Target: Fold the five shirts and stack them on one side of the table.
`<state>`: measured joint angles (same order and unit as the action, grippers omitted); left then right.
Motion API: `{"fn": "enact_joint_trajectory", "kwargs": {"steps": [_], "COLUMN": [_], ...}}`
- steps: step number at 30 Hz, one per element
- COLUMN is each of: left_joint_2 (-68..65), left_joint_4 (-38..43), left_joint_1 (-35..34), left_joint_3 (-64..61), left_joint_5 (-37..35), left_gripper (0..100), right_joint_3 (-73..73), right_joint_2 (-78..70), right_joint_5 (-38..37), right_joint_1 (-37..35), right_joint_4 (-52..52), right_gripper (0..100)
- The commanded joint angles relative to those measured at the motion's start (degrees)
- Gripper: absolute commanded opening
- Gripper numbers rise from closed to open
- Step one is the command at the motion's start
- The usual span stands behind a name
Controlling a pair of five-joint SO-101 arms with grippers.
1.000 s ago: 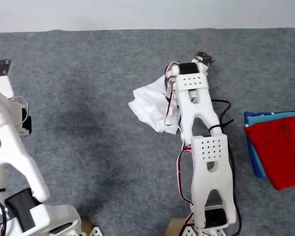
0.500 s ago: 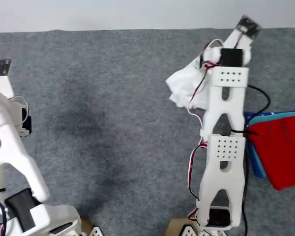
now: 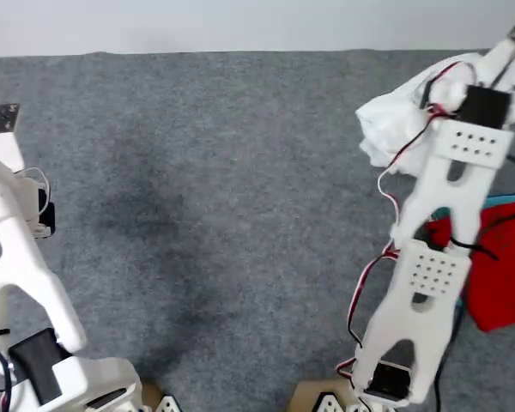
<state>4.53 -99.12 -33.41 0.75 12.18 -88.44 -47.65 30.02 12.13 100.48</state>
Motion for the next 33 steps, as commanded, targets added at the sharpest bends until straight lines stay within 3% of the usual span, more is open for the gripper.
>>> {"fn": "enact_joint_trajectory", "kwargs": {"steps": [1,10,33], "left_joint_2": [2.7,2.7,2.7], "left_joint_4": [-1.4,-1.4,-1.3], "left_joint_1": [0.4,0.4,0.7], "left_joint_3": [0.4,0.4,0.6], "left_joint_5": [0.2,0.2,0.2], "left_gripper": [4,4,4], "right_joint_3": [8.3,27.3,42.7], "right_joint_2": [10.5,20.5,20.9], "right_joint_5": [-0.7,-2.5,-12.2], "right_joint_1": [2.0,9.5,28.2], "right_joint_4": [2.3,2.0,2.2], "right_gripper": [0.8,0.8,0.9]}}
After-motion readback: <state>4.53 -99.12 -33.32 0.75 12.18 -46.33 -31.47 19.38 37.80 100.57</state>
